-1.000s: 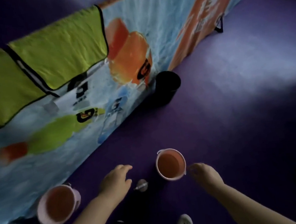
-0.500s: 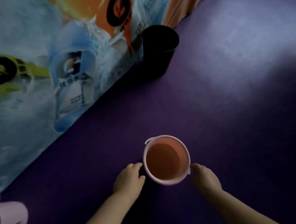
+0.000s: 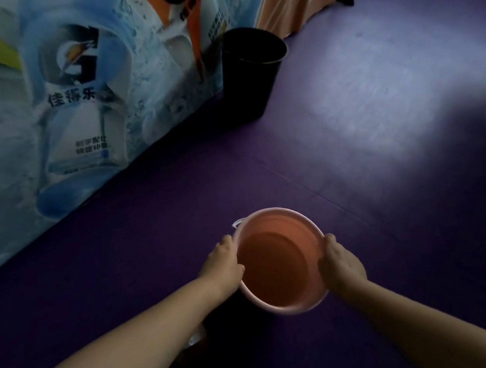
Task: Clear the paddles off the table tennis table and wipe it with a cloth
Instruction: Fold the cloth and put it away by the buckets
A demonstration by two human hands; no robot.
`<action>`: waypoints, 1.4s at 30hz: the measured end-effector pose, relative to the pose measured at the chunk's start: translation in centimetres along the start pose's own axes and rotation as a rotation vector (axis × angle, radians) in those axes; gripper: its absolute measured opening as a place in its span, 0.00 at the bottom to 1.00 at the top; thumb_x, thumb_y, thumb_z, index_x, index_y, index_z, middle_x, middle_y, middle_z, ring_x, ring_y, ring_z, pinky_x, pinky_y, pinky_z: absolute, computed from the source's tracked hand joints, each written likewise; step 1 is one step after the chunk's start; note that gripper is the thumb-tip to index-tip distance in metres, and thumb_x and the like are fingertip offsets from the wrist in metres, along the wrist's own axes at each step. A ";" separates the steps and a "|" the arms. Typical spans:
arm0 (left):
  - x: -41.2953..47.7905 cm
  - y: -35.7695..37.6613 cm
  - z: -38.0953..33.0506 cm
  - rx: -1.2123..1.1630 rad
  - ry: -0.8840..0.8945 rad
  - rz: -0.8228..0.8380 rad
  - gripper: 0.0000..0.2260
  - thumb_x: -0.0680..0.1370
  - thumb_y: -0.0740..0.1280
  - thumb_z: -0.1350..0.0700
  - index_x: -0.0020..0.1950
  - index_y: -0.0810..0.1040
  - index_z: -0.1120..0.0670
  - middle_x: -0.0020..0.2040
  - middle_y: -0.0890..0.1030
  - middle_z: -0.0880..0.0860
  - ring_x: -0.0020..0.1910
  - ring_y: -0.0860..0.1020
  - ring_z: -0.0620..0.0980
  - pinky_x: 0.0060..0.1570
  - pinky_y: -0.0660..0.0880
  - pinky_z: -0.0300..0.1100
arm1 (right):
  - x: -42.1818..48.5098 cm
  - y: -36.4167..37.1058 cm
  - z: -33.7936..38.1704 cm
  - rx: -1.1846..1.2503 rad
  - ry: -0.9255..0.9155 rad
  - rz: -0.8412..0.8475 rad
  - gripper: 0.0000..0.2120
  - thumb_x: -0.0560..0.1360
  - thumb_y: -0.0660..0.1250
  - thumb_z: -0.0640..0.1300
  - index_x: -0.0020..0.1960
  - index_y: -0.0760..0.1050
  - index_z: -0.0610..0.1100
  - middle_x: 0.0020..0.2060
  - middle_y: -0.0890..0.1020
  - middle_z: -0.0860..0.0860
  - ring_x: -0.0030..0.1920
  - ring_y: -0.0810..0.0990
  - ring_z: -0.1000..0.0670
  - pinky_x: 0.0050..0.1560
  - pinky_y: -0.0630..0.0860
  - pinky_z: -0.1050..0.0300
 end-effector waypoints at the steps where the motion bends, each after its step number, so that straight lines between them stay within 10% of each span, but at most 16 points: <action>1: 0.0 -0.1 0.5 -0.001 0.000 0.004 0.19 0.76 0.67 0.58 0.64 0.64 0.57 0.62 0.73 0.58 0.58 0.75 0.57 0.53 0.73 0.46 | -0.1 -0.3 0.6 -0.020 -0.022 -0.014 0.06 0.82 0.50 0.44 0.56 0.62 0.45 0.46 0.75 0.49 0.43 0.75 0.46 0.42 0.70 0.52; 8: -3.6 -3.7 5.8 -0.160 0.007 -0.019 0.34 0.75 0.66 0.61 0.73 0.48 0.47 0.61 0.74 0.56 0.53 0.78 0.54 0.48 0.77 0.44 | -2.1 -1.3 7.7 -0.021 -0.221 -0.064 0.12 0.80 0.58 0.41 0.63 0.66 0.46 0.45 0.75 0.49 0.42 0.75 0.49 0.35 0.67 0.57; 14: -8.8 -8.6 14.1 -0.282 -0.079 -0.203 0.18 0.77 0.65 0.60 0.64 0.69 0.47 0.60 0.74 0.54 0.52 0.77 0.49 0.47 0.78 0.40 | -4.6 1.6 16.8 0.107 -0.354 0.016 0.19 0.79 0.62 0.42 0.69 0.67 0.48 0.42 0.71 0.54 0.36 0.72 0.57 0.30 0.66 0.62; 21: -16.1 -13.2 26.3 -0.398 -0.278 -0.498 0.08 0.77 0.65 0.58 0.55 0.74 0.48 0.48 0.73 0.46 0.43 0.75 0.41 0.36 0.71 0.31 | -8.2 8.4 31.7 0.045 -0.587 0.137 0.25 0.76 0.62 0.36 0.72 0.66 0.50 0.60 0.75 0.46 0.49 0.73 0.49 0.42 0.70 0.56; 27: -20.5 -15.8 35.5 -0.486 -0.431 -0.708 0.06 0.76 0.66 0.59 0.50 0.74 0.50 0.47 0.75 0.50 0.41 0.76 0.43 0.35 0.69 0.32 | -10.8 14.1 42.5 0.065 -0.689 0.201 0.13 0.74 0.61 0.38 0.57 0.72 0.48 0.54 0.77 0.46 0.48 0.75 0.47 0.45 0.68 0.56; 42: -21.7 -18.1 43.0 -0.508 -0.454 -0.956 0.03 0.76 0.67 0.59 0.49 0.78 0.55 0.43 0.80 0.51 0.42 0.78 0.45 0.40 0.72 0.34 | -12.5 19.6 55.5 0.123 -0.770 0.253 0.27 0.74 0.62 0.31 0.72 0.65 0.39 0.66 0.72 0.41 0.65 0.72 0.41 0.61 0.68 0.56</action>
Point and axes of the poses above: each hand's wrist, its own x-axis towards the middle knuckle, its own y-axis out of the palm, z = x × y, the point moved 9 cm from there along x, towards the middle knuckle
